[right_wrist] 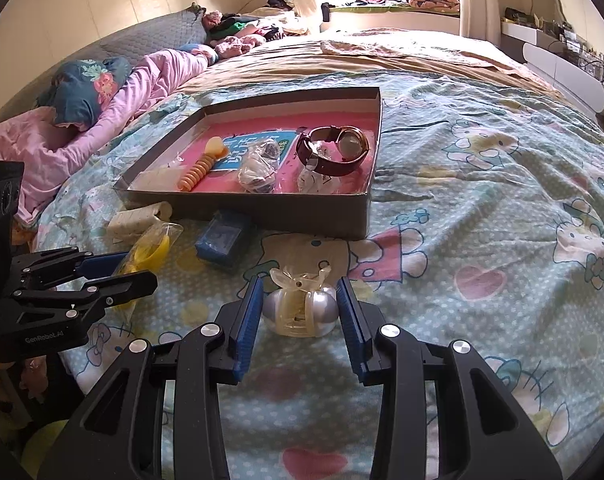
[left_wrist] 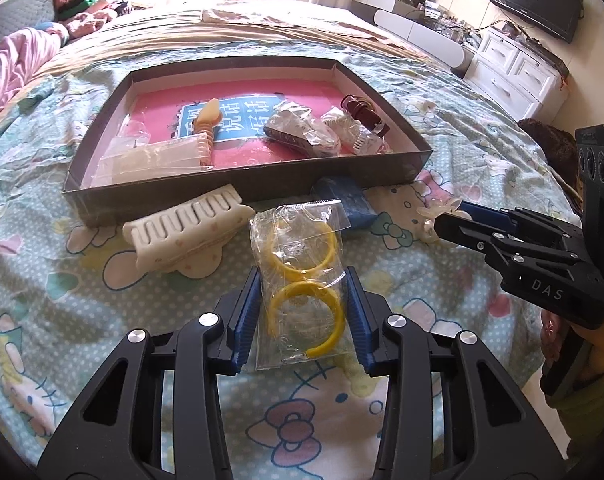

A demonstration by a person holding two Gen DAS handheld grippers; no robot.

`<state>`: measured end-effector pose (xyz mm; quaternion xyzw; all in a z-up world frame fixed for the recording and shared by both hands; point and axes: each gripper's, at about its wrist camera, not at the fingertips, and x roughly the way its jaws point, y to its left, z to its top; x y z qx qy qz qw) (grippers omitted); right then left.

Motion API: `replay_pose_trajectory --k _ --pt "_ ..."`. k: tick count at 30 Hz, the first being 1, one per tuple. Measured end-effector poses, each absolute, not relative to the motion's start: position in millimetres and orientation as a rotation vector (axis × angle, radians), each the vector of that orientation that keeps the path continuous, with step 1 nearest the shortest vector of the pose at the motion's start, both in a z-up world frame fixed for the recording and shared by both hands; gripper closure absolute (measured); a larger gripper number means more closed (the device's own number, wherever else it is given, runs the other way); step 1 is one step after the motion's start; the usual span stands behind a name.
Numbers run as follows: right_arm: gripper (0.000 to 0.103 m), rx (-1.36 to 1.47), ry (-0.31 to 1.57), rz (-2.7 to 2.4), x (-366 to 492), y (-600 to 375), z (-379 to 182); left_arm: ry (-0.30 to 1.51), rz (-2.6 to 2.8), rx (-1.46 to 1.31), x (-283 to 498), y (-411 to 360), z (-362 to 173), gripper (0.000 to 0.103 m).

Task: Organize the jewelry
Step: 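Carry the bangles and pearl clip into the tray and open both tools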

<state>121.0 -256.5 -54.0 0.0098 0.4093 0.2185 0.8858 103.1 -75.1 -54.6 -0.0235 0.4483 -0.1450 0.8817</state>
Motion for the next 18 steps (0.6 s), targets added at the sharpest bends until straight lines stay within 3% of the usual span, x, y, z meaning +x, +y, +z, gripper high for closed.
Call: replay_pose_trajectory --k 17,18 --pt "0.066 -0.004 0.883 0.449 111.0 -254.3 -53.2 0.874 -0.285 -0.084 86.5 -61.5 -29.4 0.071" --pt "0.063 -0.002 0.889 0.45 111.7 -253.8 -54.2 0.873 -0.285 -0.085 85.9 -60.6 -28.8 0.071"
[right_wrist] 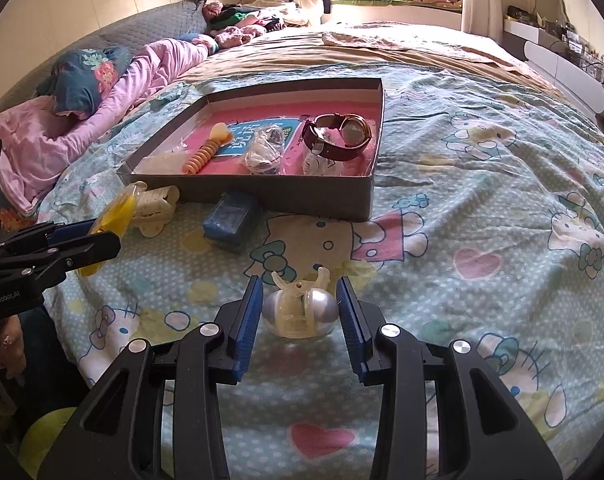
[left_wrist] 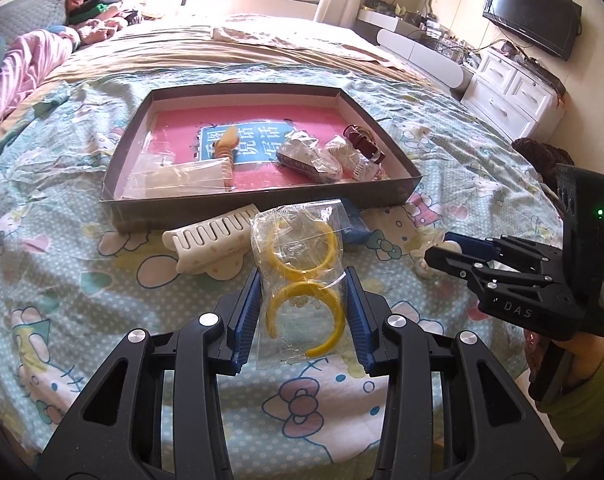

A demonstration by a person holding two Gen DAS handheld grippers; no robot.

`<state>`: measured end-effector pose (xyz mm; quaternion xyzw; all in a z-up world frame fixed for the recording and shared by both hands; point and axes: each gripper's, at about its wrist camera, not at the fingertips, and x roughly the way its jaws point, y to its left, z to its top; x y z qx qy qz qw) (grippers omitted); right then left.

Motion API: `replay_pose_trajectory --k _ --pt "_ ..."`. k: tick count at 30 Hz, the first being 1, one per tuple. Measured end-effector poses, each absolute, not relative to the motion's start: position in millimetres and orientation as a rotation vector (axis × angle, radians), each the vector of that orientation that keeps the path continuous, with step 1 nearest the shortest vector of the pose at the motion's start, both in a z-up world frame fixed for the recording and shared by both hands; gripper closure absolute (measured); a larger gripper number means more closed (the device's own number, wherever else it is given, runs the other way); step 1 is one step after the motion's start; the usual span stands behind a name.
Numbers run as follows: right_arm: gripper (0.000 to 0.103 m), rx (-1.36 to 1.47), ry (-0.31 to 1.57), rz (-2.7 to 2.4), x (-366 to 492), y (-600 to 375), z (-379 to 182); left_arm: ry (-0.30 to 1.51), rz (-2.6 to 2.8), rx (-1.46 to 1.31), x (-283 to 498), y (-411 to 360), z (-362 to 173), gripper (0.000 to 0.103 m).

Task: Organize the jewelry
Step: 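Carry the bangles and pearl clip into the tray and open both tools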

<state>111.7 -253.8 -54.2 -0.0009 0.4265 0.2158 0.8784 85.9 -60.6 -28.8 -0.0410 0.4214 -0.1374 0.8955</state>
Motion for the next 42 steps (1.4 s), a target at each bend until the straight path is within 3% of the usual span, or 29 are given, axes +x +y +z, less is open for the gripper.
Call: replay_pose_trajectory --k 3,8,25,42 --pt "0.06 -0.016 0.91 0.441 113.4 -249.4 -59.7 0.867 -0.284 -0.089 84.9 -59.1 -26.6 0.071" --pt "0.063 -0.024 0.912 0.432 114.7 -248.2 -65.3 0.854 -0.279 -0.101 85.1 -53.0 -21.1 0.071" --pt "0.063 -0.032 0.746 0.53 110.3 -227.7 2.5 0.774 -0.202 -0.171 87.5 -15.6 5.2 0.071" --pt "0.063 -0.042 0.703 0.585 124.0 -201.3 16.8 0.742 -0.156 -0.201 100.1 2.7 12.8 0.071"
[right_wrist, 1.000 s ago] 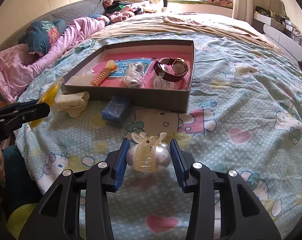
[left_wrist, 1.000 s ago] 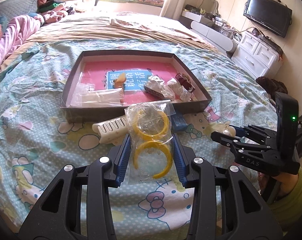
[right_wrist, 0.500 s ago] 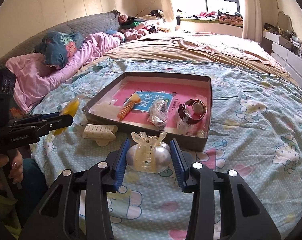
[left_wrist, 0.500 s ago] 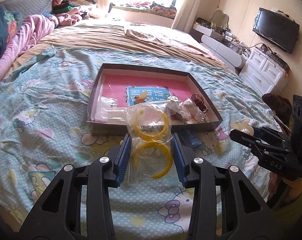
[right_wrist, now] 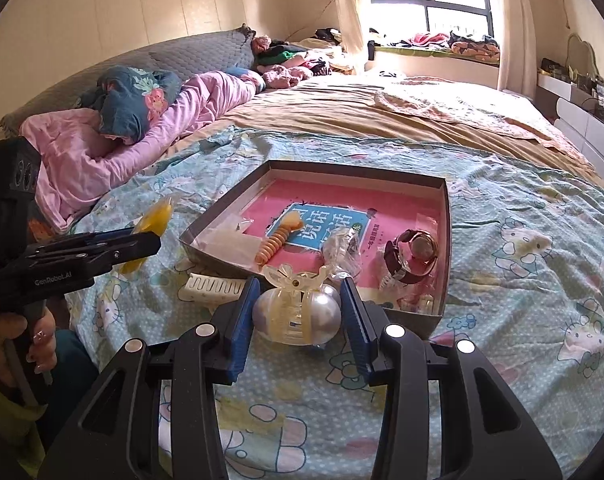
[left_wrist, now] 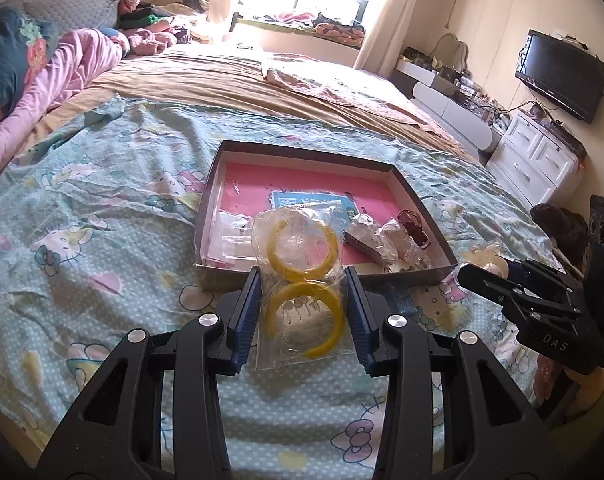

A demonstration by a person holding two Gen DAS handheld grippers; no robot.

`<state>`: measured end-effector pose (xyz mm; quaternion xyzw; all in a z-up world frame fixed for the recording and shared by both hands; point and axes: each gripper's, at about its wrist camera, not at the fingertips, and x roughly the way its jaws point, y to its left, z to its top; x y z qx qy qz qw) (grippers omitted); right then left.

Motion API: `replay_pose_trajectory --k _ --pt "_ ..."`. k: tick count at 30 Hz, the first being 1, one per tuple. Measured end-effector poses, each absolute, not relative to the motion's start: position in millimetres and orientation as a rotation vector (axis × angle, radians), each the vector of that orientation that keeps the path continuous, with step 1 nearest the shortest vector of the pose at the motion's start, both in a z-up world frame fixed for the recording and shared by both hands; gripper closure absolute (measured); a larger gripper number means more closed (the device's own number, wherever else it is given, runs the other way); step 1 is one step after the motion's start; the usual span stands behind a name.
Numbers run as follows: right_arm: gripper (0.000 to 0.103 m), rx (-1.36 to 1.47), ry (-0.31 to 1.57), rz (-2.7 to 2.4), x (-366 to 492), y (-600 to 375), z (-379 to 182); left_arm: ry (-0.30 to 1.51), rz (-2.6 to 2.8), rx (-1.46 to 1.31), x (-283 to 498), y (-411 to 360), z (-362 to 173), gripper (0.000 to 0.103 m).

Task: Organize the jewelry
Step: 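Carry the bangles and pearl clip into the tray and open both tools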

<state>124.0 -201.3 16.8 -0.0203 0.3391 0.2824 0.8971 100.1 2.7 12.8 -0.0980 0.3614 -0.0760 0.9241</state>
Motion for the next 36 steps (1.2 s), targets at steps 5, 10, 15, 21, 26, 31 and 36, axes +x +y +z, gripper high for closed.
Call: replay_pose_trajectory --k 5,10,15,21,26,31,36 --pt "0.063 -0.042 0.697 0.596 132.5 -192.9 16.6 0.746 -0.151 -0.204 107.7 3.9 10.6 0.071" --pt "0.063 -0.034 0.694 0.602 141.6 -188.6 14.8 0.755 -0.146 -0.205 113.8 4.8 7.8 0.071" --pt "0.063 -0.025 0.681 0.606 148.3 -187.1 14.2 0.763 -0.145 -0.201 124.4 5.5 5.2 0.071" --pt "0.063 -0.018 0.661 0.595 158.1 -188.6 15.6 0.776 -0.141 -0.201 137.3 8.2 0.5 0.071" --pt "0.063 -0.008 0.646 0.586 167.5 -190.6 16.0 0.789 -0.139 -0.203 147.2 10.3 -3.7 0.071" --pt "0.063 0.006 0.636 0.576 178.0 -191.4 17.0 0.806 -0.138 -0.196 159.1 11.0 -9.1 0.071" --pt "0.063 0.008 0.636 0.561 191.3 -188.9 14.4 0.823 -0.131 -0.19 172.2 13.7 -15.7 0.071"
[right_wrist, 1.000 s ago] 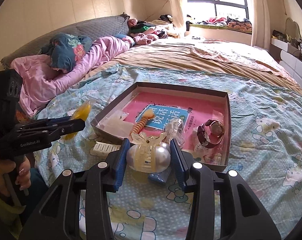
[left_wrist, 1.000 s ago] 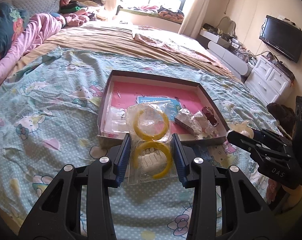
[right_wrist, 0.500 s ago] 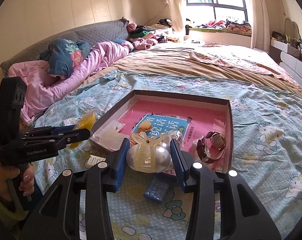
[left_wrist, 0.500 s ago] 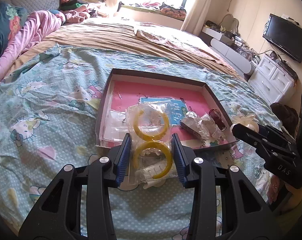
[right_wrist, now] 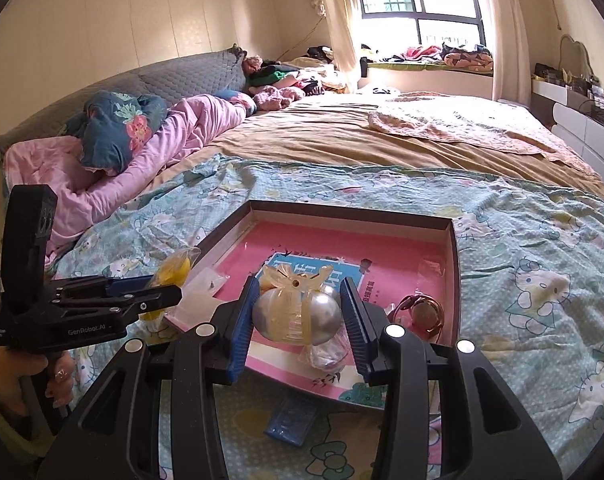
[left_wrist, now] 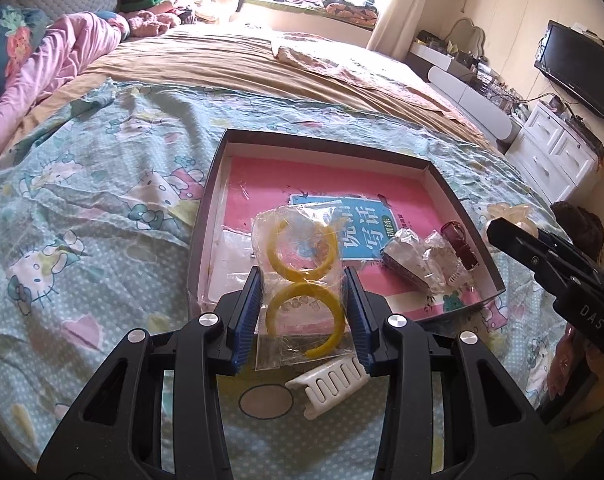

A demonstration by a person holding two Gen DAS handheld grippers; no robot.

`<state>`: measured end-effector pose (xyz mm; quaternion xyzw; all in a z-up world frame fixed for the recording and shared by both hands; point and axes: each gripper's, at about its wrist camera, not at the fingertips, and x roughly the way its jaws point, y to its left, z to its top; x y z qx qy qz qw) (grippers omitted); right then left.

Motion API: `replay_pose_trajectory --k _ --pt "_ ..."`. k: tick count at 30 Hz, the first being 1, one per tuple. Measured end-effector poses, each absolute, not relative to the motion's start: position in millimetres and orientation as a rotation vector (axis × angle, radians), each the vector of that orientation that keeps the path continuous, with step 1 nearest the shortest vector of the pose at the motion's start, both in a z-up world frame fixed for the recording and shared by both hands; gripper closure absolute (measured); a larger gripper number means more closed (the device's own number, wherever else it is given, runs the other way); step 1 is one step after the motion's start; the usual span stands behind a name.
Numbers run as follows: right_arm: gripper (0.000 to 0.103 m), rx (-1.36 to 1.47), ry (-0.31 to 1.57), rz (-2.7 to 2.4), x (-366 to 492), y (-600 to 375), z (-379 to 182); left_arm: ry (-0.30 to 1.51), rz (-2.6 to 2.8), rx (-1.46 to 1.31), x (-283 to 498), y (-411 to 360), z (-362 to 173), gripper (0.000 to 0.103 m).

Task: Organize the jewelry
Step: 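Carry the bangles and pearl clip into the tray and open both tools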

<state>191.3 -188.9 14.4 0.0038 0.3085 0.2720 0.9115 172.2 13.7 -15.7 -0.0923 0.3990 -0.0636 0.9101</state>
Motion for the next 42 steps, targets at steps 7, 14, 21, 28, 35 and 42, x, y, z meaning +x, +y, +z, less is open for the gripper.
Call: replay_pose_trajectory --k 7,14,21,28,35,42 --pt "0.063 0.0 0.695 0.555 210.5 -176.4 -5.1 0.863 -0.11 -0.183 191.1 19.4 -31.6 0.071" --pt "0.063 -0.048 0.748 0.577 216.0 -155.0 -25.3 0.889 -0.105 -0.18 197.1 22.3 -42.7 0.07" --pt "0.063 -0.076 0.772 0.579 220.1 -145.8 -35.3 0.883 -0.095 -0.187 197.1 25.9 -43.1 0.07" --pt "0.062 -0.101 0.784 0.579 223.3 -137.9 -39.7 0.867 -0.093 -0.189 195.0 28.4 -38.2 0.063" --pt "0.062 -0.125 0.789 0.578 223.5 -133.8 -40.3 0.861 -0.094 -0.193 194.4 30.4 -34.9 0.061" --pt "0.05 -0.129 0.776 0.571 217.7 -135.5 -36.3 0.854 -0.097 -0.199 191.8 31.9 -32.3 0.058"
